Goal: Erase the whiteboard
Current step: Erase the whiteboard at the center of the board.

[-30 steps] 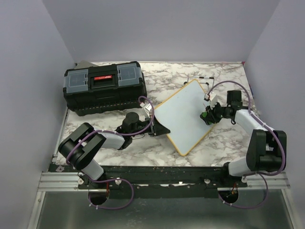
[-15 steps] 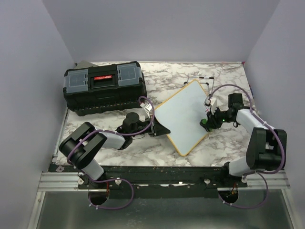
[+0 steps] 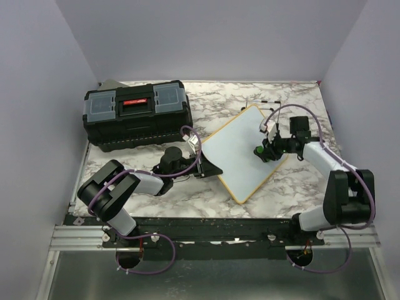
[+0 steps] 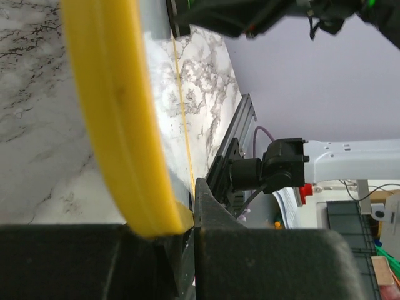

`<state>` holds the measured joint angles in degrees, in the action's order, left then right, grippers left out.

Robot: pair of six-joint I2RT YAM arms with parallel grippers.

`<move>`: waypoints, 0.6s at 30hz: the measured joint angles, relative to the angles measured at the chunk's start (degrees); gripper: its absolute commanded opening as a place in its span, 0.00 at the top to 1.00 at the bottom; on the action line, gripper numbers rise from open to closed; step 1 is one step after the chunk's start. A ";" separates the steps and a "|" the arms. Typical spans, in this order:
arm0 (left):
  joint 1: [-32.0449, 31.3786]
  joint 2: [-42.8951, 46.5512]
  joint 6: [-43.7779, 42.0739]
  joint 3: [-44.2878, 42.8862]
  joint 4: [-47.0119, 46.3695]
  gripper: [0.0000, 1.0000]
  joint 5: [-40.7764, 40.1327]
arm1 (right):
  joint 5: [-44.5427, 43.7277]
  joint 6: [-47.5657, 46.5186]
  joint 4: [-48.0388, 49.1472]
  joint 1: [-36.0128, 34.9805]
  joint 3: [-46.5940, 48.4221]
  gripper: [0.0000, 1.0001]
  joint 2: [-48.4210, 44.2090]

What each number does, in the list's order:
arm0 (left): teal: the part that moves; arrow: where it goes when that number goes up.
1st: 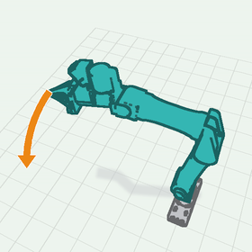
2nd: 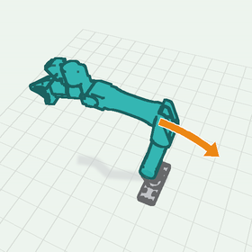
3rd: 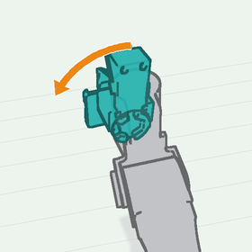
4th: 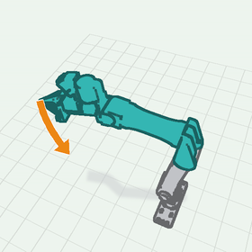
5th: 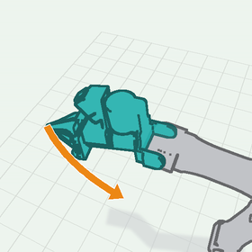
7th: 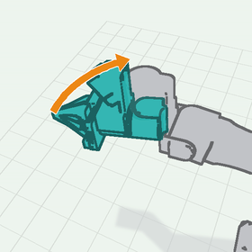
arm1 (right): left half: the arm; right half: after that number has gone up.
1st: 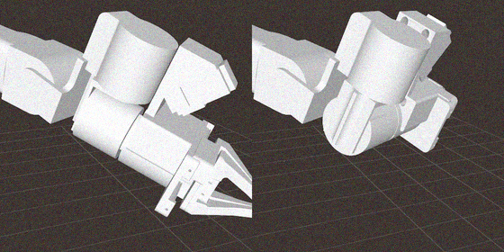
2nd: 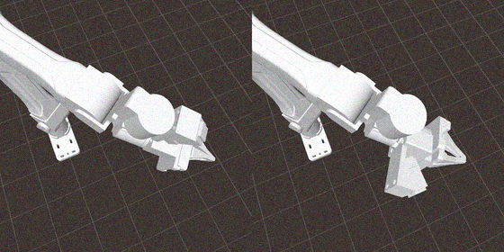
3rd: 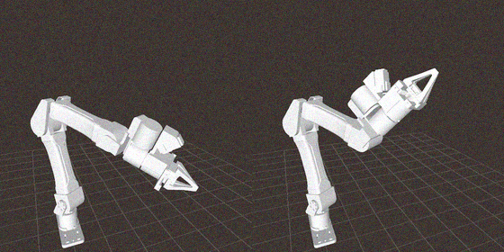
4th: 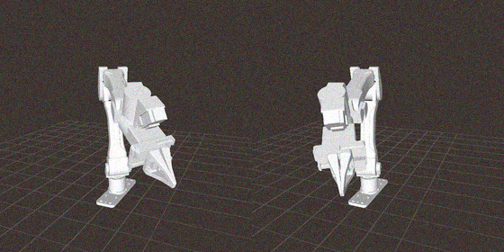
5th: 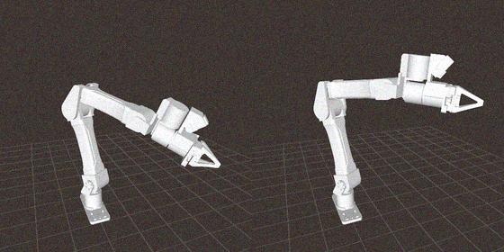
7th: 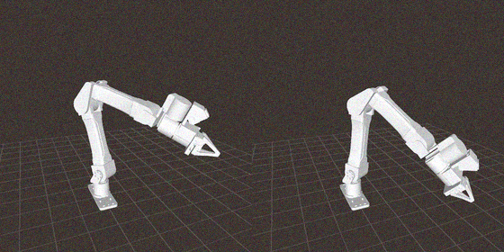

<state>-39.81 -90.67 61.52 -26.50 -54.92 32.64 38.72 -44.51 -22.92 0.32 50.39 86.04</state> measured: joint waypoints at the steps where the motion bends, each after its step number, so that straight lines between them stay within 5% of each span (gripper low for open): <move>1: 0.07 0.00 0.04 0.00 0.22 1.00 -0.11 | 0.09 -0.24 0.57 -1.84 -1.73 0.99 -1.92; 8: 0.07 0.00 -0.63 0.02 0.46 1.00 -0.17 | -0.04 -1.33 2.25 -3.67 -7.15 0.99 -7.28; 18: 0.11 0.00 -0.61 0.00 -0.57 1.00 -2.49 | -3.43 5.60 1.51 3.76 7.76 0.99 9.33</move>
<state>-39.70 -90.67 60.90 -26.50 -55.48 30.15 35.29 -38.92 -21.41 4.08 58.15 95.37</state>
